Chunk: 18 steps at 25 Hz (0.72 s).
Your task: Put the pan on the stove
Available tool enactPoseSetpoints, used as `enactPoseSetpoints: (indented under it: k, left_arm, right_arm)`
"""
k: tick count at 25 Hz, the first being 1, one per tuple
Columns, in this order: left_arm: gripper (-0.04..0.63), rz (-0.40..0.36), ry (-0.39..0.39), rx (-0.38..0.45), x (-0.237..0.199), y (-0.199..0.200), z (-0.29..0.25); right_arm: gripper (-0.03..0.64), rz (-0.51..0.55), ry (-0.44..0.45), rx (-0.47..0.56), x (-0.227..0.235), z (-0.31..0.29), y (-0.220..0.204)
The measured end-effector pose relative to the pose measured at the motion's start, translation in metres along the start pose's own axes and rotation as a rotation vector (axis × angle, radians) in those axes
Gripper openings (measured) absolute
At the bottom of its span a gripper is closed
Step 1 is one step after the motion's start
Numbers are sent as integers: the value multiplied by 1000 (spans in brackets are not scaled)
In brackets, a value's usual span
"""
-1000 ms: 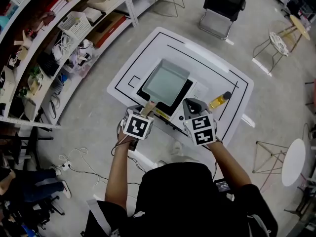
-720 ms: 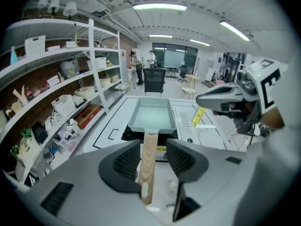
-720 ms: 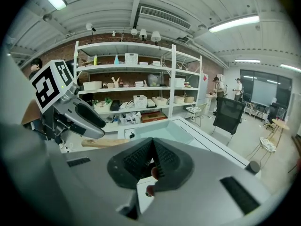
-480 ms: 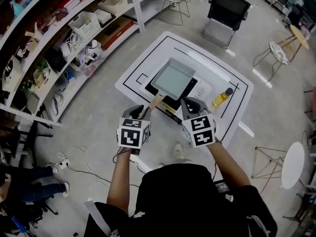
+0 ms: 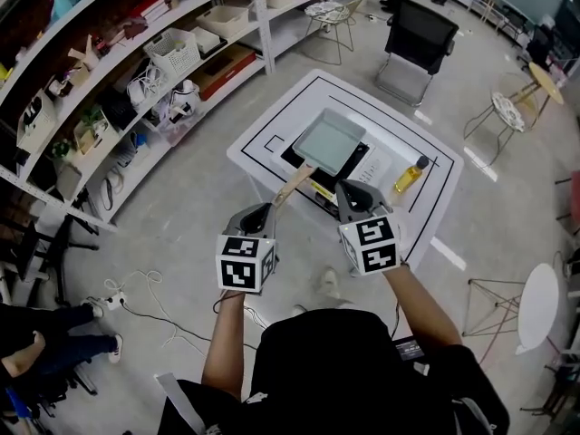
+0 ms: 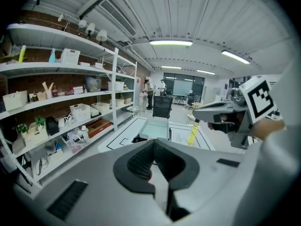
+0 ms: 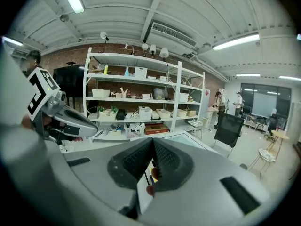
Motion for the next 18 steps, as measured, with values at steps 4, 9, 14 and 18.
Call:
enactPoseSetpoints:
  k: [4, 9, 14, 18]
  left_arm:
    - [11, -20, 1, 59, -3, -3, 34]
    - [11, -27, -1, 140, -6, -9, 68]
    - [11, -41, 10, 214, -8, -12, 89]
    - [11, -54, 29, 229, -8, -11, 99]
  right_arm:
    - [2, 5, 3, 38, -25, 14, 10]
    - [2, -10, -3, 88, -48, 26, 20]
    - [2, 1, -6, 110, -66, 36, 27]
    - [2, 27, 2, 126, -78, 40, 30]
Point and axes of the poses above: the fingertips, and each gripper's own axes: z backward along the fingers, x to its right, y out of its top, the point moved 2 cm from there along z, backward along the fingers, and after that the axes turned 15 degrees about y, right-handed, at the moved point
